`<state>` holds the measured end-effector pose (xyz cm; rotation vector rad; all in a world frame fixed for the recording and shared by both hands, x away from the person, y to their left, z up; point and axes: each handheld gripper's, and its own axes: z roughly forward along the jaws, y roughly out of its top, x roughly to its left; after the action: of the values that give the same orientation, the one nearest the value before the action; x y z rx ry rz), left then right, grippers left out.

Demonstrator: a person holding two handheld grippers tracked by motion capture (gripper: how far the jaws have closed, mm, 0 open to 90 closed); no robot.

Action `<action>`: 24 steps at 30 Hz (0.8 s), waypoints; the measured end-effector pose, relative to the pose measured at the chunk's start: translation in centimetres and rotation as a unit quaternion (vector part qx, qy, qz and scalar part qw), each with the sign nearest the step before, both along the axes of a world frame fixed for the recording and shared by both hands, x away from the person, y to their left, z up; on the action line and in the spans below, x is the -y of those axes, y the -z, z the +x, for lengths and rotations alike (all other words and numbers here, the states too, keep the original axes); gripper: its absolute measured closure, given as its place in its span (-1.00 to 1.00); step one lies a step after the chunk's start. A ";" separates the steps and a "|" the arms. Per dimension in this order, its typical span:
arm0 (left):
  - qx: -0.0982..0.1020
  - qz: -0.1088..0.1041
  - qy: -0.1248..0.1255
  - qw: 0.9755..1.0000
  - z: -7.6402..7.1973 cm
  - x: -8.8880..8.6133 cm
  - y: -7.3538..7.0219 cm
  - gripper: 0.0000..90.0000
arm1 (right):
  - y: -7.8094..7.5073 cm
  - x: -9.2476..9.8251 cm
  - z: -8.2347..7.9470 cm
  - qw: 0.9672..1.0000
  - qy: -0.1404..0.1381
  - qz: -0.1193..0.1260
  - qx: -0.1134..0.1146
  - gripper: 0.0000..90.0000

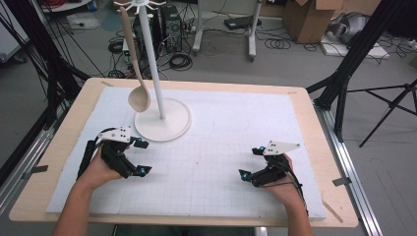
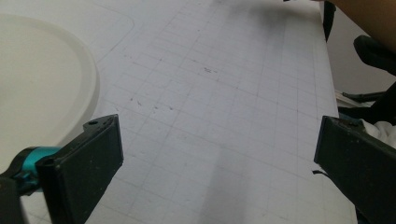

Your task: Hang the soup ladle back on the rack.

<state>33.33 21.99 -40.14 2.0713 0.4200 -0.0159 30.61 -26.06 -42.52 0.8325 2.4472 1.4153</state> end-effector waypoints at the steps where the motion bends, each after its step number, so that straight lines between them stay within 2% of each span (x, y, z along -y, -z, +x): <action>1: 0.001 0.001 -0.005 1.000 0.0 -0.1 0.1 -0.96 | 0.0 0.0 0.0 1.000 0.000 0.000 -0.001 -0.99; 5: -0.001 0.003 -0.017 1.000 0.2 -0.7 0.4 -0.96 | 0.2 -0.1 0.1 1.000 -0.002 0.003 -0.003 -0.99; 13: 0.006 -0.014 -0.028 0.999 0.2 -1.4 0.1 -0.96 | 0.1 0.3 0.1 1.000 0.000 0.016 -0.002 -0.99; 24: 0.008 -0.016 -0.029 0.999 0.0 -1.5 -0.1 -0.96 | 0.2 0.0 0.1 1.000 0.000 0.006 -0.004 -0.99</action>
<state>33.29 23.46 -40.01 2.0256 0.4656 0.0284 30.68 -26.07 -42.75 0.8429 2.4475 1.4315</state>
